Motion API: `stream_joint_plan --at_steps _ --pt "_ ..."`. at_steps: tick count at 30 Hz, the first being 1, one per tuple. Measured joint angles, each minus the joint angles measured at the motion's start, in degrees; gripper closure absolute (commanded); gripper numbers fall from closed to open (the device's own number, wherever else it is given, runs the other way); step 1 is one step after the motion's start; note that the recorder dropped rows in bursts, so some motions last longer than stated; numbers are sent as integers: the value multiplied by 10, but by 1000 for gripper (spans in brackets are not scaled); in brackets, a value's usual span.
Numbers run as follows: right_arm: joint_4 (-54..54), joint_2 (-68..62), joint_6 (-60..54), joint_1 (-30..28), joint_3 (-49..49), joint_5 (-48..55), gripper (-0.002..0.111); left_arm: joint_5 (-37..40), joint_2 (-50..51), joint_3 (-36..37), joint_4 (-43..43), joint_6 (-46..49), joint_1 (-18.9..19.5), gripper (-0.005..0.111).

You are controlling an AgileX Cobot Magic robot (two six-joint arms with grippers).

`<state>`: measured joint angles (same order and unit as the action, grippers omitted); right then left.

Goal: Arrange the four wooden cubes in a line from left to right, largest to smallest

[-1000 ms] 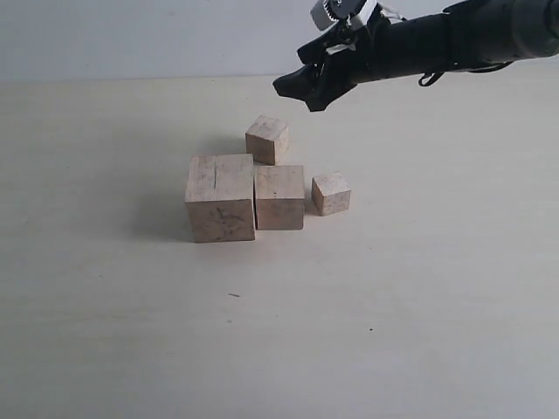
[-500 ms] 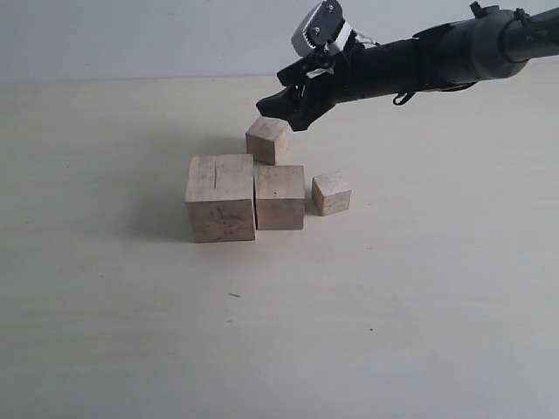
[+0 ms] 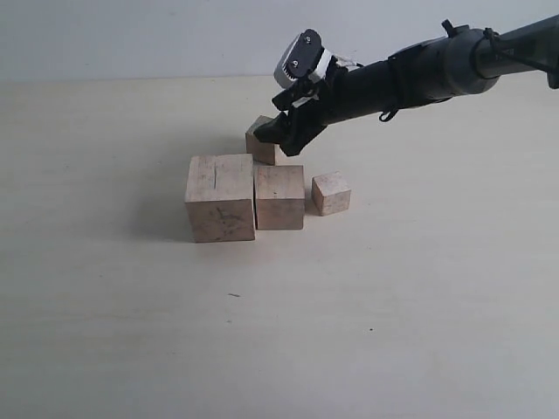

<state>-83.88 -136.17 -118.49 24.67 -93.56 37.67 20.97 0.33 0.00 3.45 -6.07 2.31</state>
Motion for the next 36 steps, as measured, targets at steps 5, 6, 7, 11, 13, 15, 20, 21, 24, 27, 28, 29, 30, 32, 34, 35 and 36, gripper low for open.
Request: stream_joint_plan --at_steps 5,6,7,11,13,15,20,21,24,27,28,29,30,32,34,35,36 --pt "0 -4 10 0 0 -1 42 0 0 0 0 0 0 107" --pt "0 -7 12 0 0 -1 42 0 0 0 0 0 0 107" --pt "0 -8 13 0 0 -1 42 0 0 0 0 0 0 107" --pt "3 -14 24 0 0 -1 43 0 0 0 0 0 0 107" --pt "4 -15 27 0 0 -1 50 0 0 0 0 0 0 107" --pt "10 -17 28 0 0 -1 62 0 0 0 0 0 0 107" --pt "57 -15 73 0 -5 0 106 0 0 0 0 0 0 107" --pt "75 -14 83 0 -7 0 108 0 0 0 0 0 0 107" --pt "132 -1 122 0 -7 0 108 0 0 0 0 0 0 107" --pt "176 19 155 0 -7 0 108 0 0 0 0 0 0 107" --pt "187 28 166 0 -7 0 108 0 0 0 0 0 0 107" --pt "198 40 179 0 -7 0 108 0 0 0 0 0 0 107" --pt "210 51 194 0 -7 0 108 0 0 0 0 0 0 107" --pt "247 80 239 0 -7 -1 108 0 0 0 0 0 0 107" --pt "294 103 299 0 -7 0 108 0 0 0 0 0 0 107" --pt "323 113 338 0 -7 0 108 0 0 0 0 0 0 107" --pt "347 120 368 0 -7 1 108 0 0 0 0 0 0 107"
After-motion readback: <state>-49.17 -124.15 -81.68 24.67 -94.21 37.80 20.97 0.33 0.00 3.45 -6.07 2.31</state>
